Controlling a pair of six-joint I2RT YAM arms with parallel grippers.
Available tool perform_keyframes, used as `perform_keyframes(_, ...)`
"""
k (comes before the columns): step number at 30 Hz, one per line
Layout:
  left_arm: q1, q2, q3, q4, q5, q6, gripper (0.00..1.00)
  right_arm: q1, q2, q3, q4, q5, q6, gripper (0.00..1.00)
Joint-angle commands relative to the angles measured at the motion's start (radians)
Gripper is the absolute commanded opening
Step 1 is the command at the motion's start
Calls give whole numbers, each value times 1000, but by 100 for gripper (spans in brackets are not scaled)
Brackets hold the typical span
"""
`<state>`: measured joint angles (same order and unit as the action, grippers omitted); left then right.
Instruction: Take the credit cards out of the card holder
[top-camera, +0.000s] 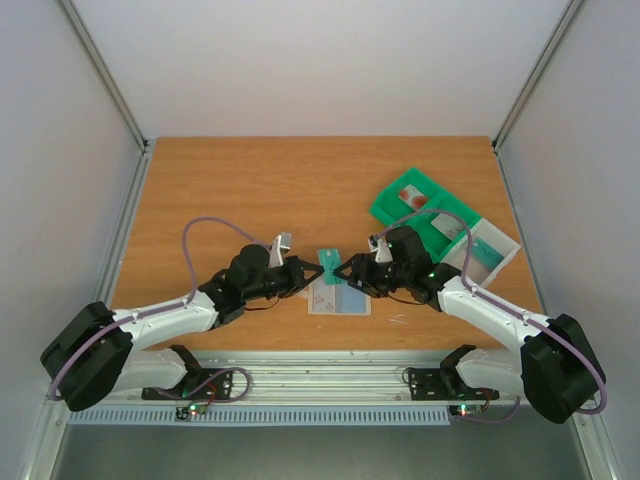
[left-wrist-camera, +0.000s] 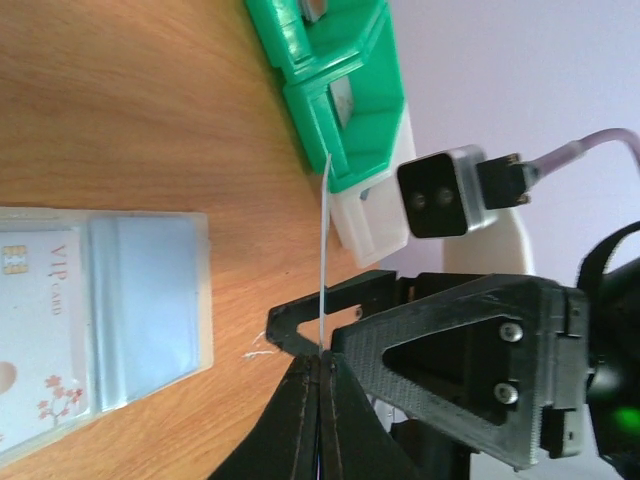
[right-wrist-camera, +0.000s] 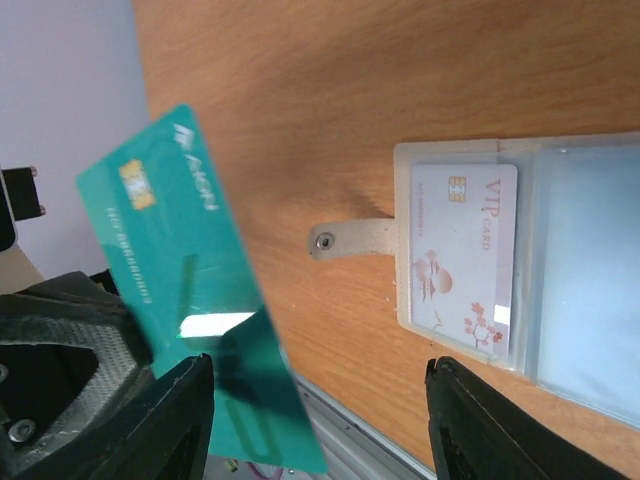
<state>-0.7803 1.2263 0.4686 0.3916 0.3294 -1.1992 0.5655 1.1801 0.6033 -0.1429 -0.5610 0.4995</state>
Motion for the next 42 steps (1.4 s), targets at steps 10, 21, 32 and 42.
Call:
perform_keyframes(10, -5, -16, -48, 208, 4, -55, 0, -3, -13, -19, 140, -100, 64, 28)
perform_keyframes(21, 3, -102, -79, 201, 57, 24, 48, -3, -105, 15, 5, -226, -153, 1)
perform_keyframes(32, 47, -408, 102, -564, 127, 407, 72, -3, -136, 66, -93, -554, -373, 1)
perform_keyframes(42, 86, -382, 149, -618, 386, 479, 72, -4, -135, 49, 61, -677, -282, 1)
